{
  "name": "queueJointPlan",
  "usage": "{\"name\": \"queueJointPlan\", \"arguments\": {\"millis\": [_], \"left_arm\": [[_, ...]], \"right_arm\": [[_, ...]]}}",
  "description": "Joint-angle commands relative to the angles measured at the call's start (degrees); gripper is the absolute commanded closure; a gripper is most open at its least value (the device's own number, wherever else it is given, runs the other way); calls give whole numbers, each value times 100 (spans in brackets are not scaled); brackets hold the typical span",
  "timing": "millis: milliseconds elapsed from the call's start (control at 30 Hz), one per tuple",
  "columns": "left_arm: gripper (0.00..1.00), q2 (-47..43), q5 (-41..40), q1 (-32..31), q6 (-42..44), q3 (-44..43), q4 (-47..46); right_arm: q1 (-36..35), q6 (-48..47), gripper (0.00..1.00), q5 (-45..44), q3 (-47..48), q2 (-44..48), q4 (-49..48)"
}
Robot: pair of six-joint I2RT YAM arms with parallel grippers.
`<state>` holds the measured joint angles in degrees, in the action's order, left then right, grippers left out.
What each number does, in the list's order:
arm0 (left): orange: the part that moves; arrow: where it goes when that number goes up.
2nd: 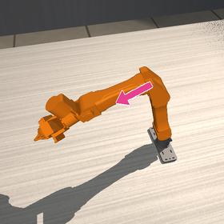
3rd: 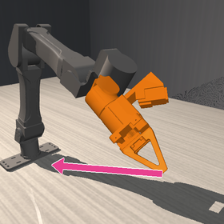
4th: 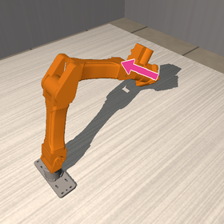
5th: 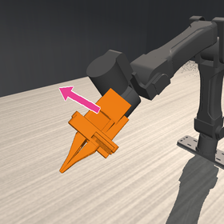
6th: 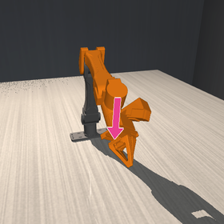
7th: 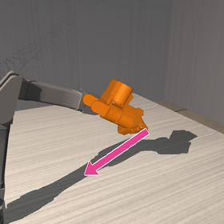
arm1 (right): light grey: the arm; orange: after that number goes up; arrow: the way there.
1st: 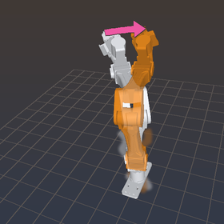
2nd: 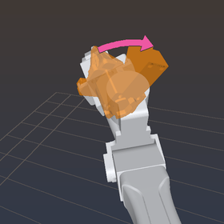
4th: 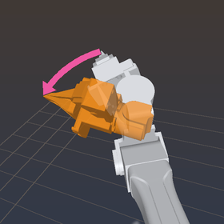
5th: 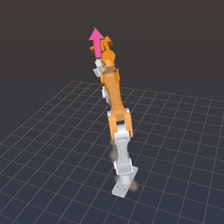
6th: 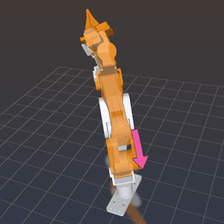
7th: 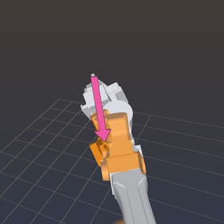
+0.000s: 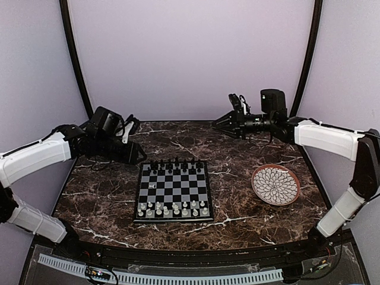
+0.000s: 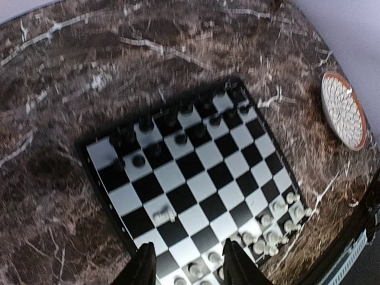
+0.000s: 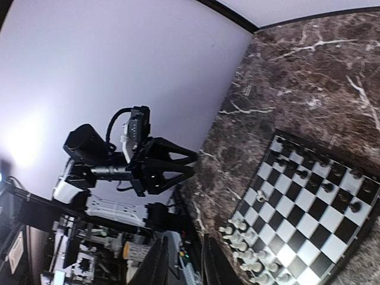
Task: Set up the chess pieces on the board
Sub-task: Pick up the pawn from the center of the board.
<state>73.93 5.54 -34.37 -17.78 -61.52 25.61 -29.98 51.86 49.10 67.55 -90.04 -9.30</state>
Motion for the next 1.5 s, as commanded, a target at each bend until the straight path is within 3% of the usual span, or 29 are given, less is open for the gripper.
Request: {"name": "queueJointPlan", "arguments": {"millis": [0, 233, 400, 833, 1000, 1167, 1300, 1467], "left_arm": [[59, 56, 643, 10, 131, 277, 1043], [63, 710, 246, 14, -1246, -4, 1219], [63, 927, 204, 12, -1559, -9, 938], [63, 1716, 158, 150, -1218, -139, 1051], [63, 1716, 401, 157, -361, -141, 937], [63, 1402, -634, 335, -192, -109, 1358], [60, 1101, -811, 636, -50, 192, 1169], [51, 1516, -1092, 869, 689, -179, 1251]], "right_arm": [[1, -1914, 78, -905, 7, 170, 2446], [1, -1960, 77, -1078, -352, 407, 2575], [1, -2093, 76, -1117, -370, 481, 2759], [1, -2102, 76, -1297, -776, 844, 2826], [1, -2091, 76, -1272, -809, 850, 2802], [1, -2185, 75, -1250, -784, 796, 2850], [1, -2223, 76, -1216, -787, 722, 2855], [1, -2286, 75, -1149, -766, 657, 2873]]}}
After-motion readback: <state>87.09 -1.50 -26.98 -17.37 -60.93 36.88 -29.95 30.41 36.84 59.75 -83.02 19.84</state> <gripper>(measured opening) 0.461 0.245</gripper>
